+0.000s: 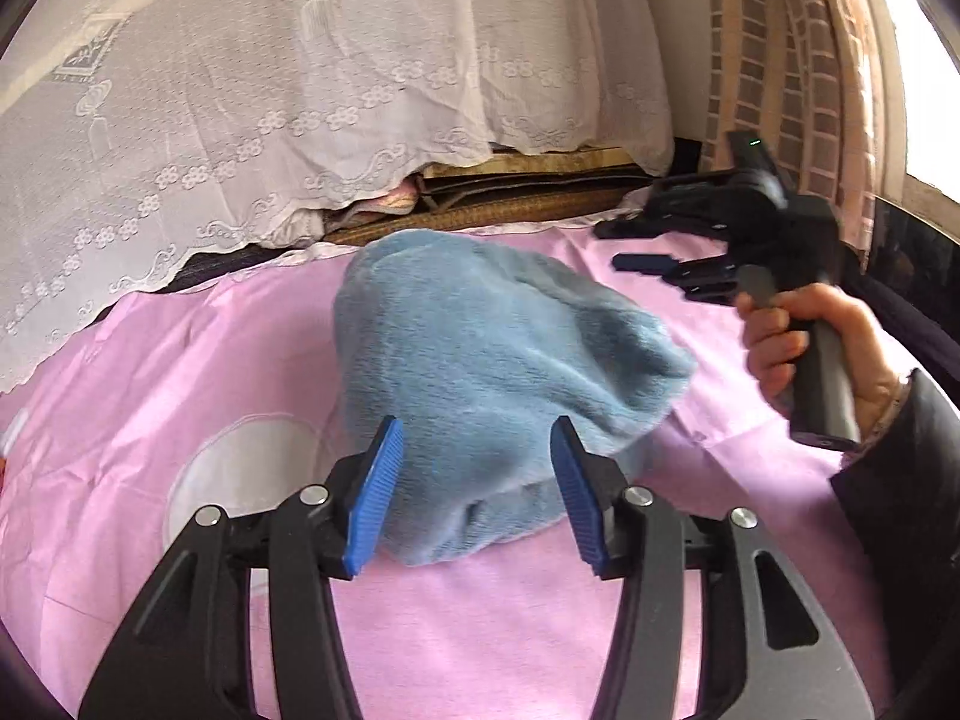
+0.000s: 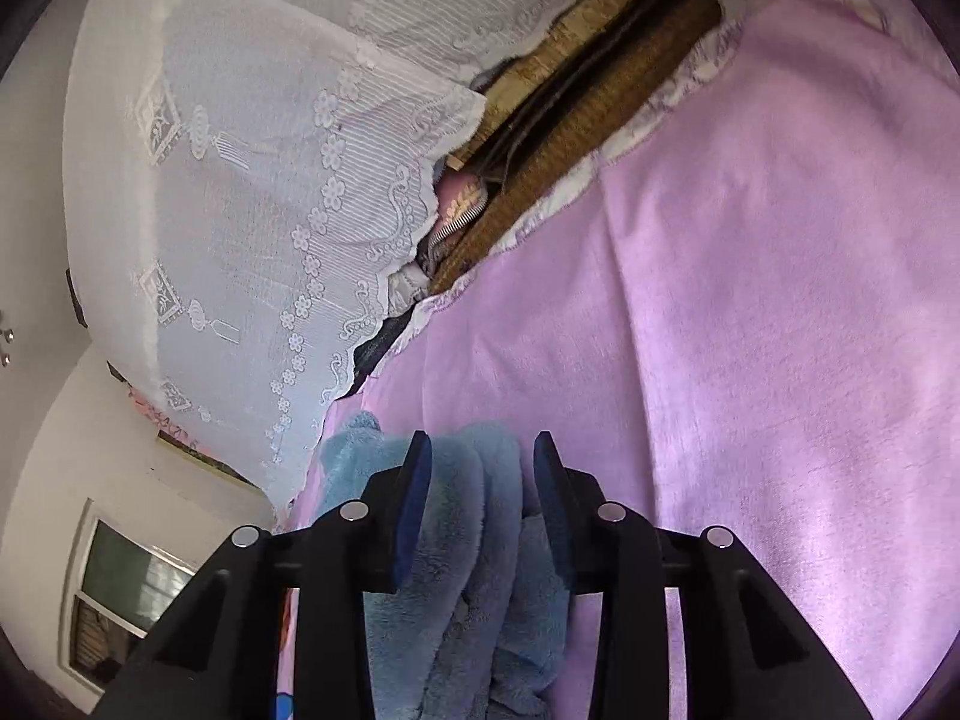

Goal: Fold small clothes

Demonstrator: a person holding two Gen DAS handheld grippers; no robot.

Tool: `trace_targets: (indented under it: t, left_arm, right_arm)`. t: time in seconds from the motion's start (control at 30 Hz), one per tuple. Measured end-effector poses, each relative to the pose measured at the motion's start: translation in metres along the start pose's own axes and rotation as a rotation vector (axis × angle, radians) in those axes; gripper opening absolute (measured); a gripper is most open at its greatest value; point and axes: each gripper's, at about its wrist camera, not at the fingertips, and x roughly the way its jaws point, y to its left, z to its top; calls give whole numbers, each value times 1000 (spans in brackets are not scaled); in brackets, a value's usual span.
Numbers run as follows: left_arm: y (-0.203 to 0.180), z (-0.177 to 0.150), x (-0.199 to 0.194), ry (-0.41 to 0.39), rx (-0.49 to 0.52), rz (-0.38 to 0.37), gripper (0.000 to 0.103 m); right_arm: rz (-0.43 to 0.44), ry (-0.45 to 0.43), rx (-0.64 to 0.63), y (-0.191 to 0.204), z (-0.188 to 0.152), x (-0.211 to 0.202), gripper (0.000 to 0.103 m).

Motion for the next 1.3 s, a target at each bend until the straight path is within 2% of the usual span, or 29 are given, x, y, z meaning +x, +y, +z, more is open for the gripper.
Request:
trace_targets:
  t: [0.1,0.23,0.33,0.4,0.5,0.57,0.67,0.7,0.73,0.83,0.97,1.07,1.13,1.17,1.3]
  left_arm:
    - [20,8,11,21,-56,14,50]
    - [32,19,25,20,-85,32,50]
    - [33,23,37,35,-91,22,50]
    - [30,20,43,45,-81,15,50]
    - [26,11,51,58,-65,12,51]
    - [24,4,56,55,-42,17,54]
    - [19,-9,70,73,-31,-21,60]
    - [15,-12,73,70,-12,-13,62]
    - [12,-12,74,70,1,-3,62]
    - [16,-11,76,77,-18,-22,64]
    - [33,-8,71,102,-101,-80,66]
    - [50,0,56,101,-160,-136,66]
    - [59,12,45,67,-171,-111,66]
    - [62,18,43,55,-173,-102,66]
    - [75,39,55,69,-189,-52,66]
  right_arm:
    - [34,-27,-152,50,-4,-13,33]
    - [69,25,-290,108,-19,1,33]
    - [36,85,-337,129,-24,34,33]
    - [-20,125,-387,137,-27,60,33]
    - [-105,186,-403,125,-31,95,31]
    - [-176,199,-379,100,-33,108,30]
    - [-264,218,-346,56,-36,124,10]
    - [-232,227,-294,41,-33,125,3]
    - [-196,234,-238,30,-29,123,0]
    - [-174,232,-219,24,-29,122,0]
    - [-157,179,-224,33,-35,105,0]
    - [-125,118,-223,47,-36,72,9]
    - [-151,61,-292,65,-38,47,29]
    - [-169,34,-322,73,-40,36,34]
    - [-230,17,-429,93,-61,14,37]
